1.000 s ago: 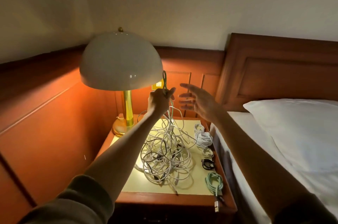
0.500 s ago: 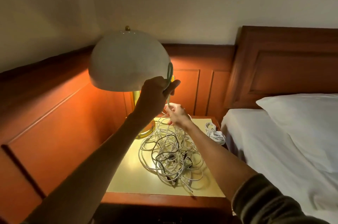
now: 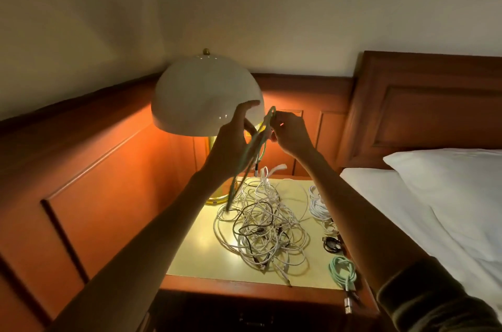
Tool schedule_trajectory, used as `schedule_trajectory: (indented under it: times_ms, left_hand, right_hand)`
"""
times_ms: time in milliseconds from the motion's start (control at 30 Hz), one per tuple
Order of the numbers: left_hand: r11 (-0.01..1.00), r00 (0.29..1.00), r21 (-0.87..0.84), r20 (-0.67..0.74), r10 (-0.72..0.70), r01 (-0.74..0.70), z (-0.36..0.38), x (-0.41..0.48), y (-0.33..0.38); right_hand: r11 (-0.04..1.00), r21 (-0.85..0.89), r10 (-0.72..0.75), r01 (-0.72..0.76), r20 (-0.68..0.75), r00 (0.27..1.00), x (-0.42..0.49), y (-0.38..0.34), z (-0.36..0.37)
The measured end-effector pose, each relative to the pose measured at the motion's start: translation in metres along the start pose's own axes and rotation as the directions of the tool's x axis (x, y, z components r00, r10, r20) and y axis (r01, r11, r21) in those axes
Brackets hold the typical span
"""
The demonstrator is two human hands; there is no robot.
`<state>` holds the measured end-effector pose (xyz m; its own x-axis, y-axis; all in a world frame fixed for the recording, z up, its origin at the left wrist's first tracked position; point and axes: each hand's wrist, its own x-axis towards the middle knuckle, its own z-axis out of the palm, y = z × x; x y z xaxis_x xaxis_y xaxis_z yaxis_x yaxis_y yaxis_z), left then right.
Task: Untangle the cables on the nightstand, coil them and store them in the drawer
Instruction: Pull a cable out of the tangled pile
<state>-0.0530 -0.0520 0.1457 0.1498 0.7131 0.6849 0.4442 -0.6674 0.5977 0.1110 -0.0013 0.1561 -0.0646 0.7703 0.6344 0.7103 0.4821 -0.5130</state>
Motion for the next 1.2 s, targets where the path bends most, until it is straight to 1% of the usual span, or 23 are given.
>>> schedule_trajectory:
  times_ms: [33, 67, 133, 167, 233, 300, 367, 533, 600, 667, 700, 733, 800, 867, 900, 967, 1000, 1033, 1067, 1100, 1133, 1167, 1200]
  left_hand:
    - [0.999, 1.0, 0.047, -0.007, -0.025, 0.026, 0.003, -0.004, -0.001]
    - [0.995, 0.999, 0.088, 0.0, -0.052, 0.052, 0.006, -0.008, -0.006]
    - [0.973, 0.984, 0.161, 0.025, -0.175, 0.168, 0.018, -0.021, -0.019]
    - [0.957, 0.97, 0.182, 0.052, -0.239, 0.226, 0.024, -0.025, -0.022]
    - [0.936, 0.949, 0.238, 0.119, -0.293, 0.259, 0.035, -0.032, -0.032]
    - [0.946, 0.956, 0.254, 0.163, -0.245, 0.2, 0.041, -0.041, -0.033]
    - [0.963, 0.966, 0.23, 0.183, -0.185, 0.141, 0.038, -0.052, -0.032]
    - [0.964, 0.961, 0.264, 0.253, -0.112, 0.043, 0.007, -0.073, -0.034]
    - [0.964, 0.947, 0.263, 0.299, -0.113, 0.031, -0.007, -0.081, -0.034]
    - [0.97, 0.923, 0.231, 0.354, -0.152, 0.071, -0.021, -0.087, -0.027]
    - [0.976, 0.903, 0.158, 0.382, -0.199, 0.148, -0.029, -0.089, -0.02]
    - [0.96, 0.87, 0.042, 0.413, -0.268, 0.276, -0.037, -0.091, -0.013]
    - [0.839, 0.786, -0.179, 0.49, -0.376, 0.513, -0.054, -0.094, 0.001]
    - [0.765, 0.76, -0.277, 0.521, -0.389, 0.582, -0.069, -0.097, 0.01]
    - [0.759, 0.762, -0.294, 0.522, -0.382, 0.581, -0.076, -0.097, 0.014]
    - [0.76, 0.769, -0.299, 0.511, -0.384, 0.577, -0.085, -0.098, 0.027]
    - [0.761, 0.771, -0.298, 0.508, -0.385, 0.576, -0.088, -0.099, 0.035]
    - [0.762, 0.772, -0.303, 0.514, -0.374, 0.572, -0.091, -0.1, 0.044]
    - [0.763, 0.774, -0.315, 0.525, -0.354, 0.564, -0.092, -0.101, 0.054]
    - [0.76, 0.776, -0.338, 0.539, -0.327, 0.555, -0.093, -0.102, 0.062]
    - [0.754, 0.78, -0.365, 0.549, -0.299, 0.546, -0.092, -0.103, 0.071]
    - [0.743, 0.784, -0.397, 0.558, -0.271, 0.539, -0.092, -0.103, 0.077]
    - [0.721, 0.784, -0.43, 0.567, -0.253, 0.544, -0.091, -0.103, 0.083]
  right_hand:
    - [0.999, 0.028, -0.042, 0.042, -0.02, 0.999, 0.0, -0.003, -0.005]
    - [0.996, 0.049, -0.077, 0.077, -0.007, 0.997, -0.002, -0.009, -0.011]
    - [0.985, 0.055, -0.166, 0.165, 0.003, 0.986, -0.006, -0.022, -0.023]
    - [0.981, 0.064, -0.185, 0.184, 0.006, 0.983, -0.008, -0.027, -0.029]
    - [0.968, 0.053, -0.247, 0.245, 0.017, 0.969, -0.015, -0.035, -0.041]
    - [0.958, 0.032, -0.286, 0.285, 0.027, 0.958, -0.027, -0.042, -0.053]
    - [0.958, 0.048, -0.286, 0.283, 0.062, 0.956, -0.04, -0.043, -0.067]
    - [0.947, 0.069, -0.32, 0.313, 0.171, 0.932, -0.081, -0.045, -0.091]
    - [0.943, 0.07, -0.332, 0.325, 0.189, 0.924, -0.095, -0.045, -0.092]
    - [0.943, 0.059, -0.334, 0.329, 0.196, 0.922, -0.106, -0.046, -0.094]
    - [0.946, 0.065, -0.325, 0.319, 0.207, 0.923, -0.111, -0.047, -0.096]
    - [0.949, 0.081, -0.316, 0.305, 0.228, 0.921, -0.115, -0.049, -0.099]
    - [0.95, 0.133, -0.312, 0.284, 0.306, 0.899, -0.125, -0.054, -0.102]
    - [0.954, 0.195, -0.296, 0.23, 0.458, 0.839, -0.136, -0.061, -0.106]
    - [0.966, 0.186, -0.255, 0.18, 0.558, 0.79, -0.139, -0.062, -0.109]
    - [0.985, 0.11, -0.171, 0.134, 0.747, 0.642, -0.144, -0.063, -0.116]
    - [0.988, 0.115, -0.156, 0.106, 0.779, 0.607, -0.146, -0.066, -0.117]
    - [0.984, 0.174, -0.161, 0.04, 0.764, 0.625, -0.147, -0.068, -0.116]
    - [0.956, 0.284, -0.16, -0.067, 0.703, 0.692, -0.149, -0.074, -0.114]
    - [0.889, 0.409, -0.116, -0.206, 0.637, 0.762, -0.151, -0.08, -0.11]
    - [0.809, 0.499, -0.063, -0.312, 0.601, 0.797, -0.154, -0.088, -0.105]
    - [0.754, 0.546, -0.031, -0.364, 0.584, 0.811, -0.156, -0.096, -0.1]
    - [0.747, 0.565, -0.034, -0.351, 0.56, 0.828, -0.158, -0.1, -0.095]
